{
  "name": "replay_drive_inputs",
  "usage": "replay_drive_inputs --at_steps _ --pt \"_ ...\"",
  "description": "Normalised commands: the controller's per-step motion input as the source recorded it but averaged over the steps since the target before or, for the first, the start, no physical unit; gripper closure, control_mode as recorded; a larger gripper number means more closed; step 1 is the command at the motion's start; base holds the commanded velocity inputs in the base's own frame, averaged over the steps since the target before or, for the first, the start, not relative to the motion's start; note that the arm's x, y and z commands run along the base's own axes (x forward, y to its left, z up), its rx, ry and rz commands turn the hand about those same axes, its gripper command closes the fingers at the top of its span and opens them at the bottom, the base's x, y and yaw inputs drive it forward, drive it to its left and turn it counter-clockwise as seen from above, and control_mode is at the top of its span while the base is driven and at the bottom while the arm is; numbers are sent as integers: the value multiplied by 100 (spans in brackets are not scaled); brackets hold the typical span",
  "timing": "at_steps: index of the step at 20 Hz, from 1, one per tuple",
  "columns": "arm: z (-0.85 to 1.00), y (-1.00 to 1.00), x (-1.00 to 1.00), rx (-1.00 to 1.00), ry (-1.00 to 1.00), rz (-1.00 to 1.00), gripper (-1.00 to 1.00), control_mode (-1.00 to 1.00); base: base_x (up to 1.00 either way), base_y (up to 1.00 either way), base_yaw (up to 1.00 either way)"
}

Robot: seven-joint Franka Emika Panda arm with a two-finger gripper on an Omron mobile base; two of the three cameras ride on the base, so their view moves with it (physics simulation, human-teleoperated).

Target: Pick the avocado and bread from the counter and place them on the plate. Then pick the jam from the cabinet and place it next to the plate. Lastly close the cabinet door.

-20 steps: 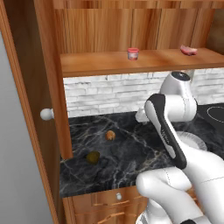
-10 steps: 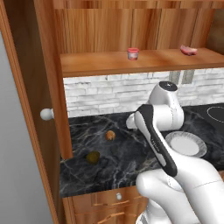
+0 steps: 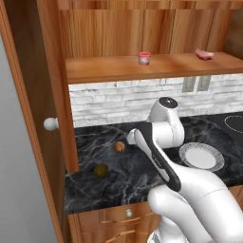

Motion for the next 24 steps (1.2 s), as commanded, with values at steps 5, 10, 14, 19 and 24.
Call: replay_drive_inputs --at_steps 5,10,14,19,24 --pt "-33 24 32 0 0 0 -100 -100 0 0 0" --pt "-27 18 36 0 0 0 -100 -100 0 0 0" --pt "-23 11 43 0 0 0 -100 -100 0 0 0" --pt "-18 3 48 0 0 0 -100 -100 0 0 0" --pt "-21 4 47 0 0 0 -100 -100 0 0 0"
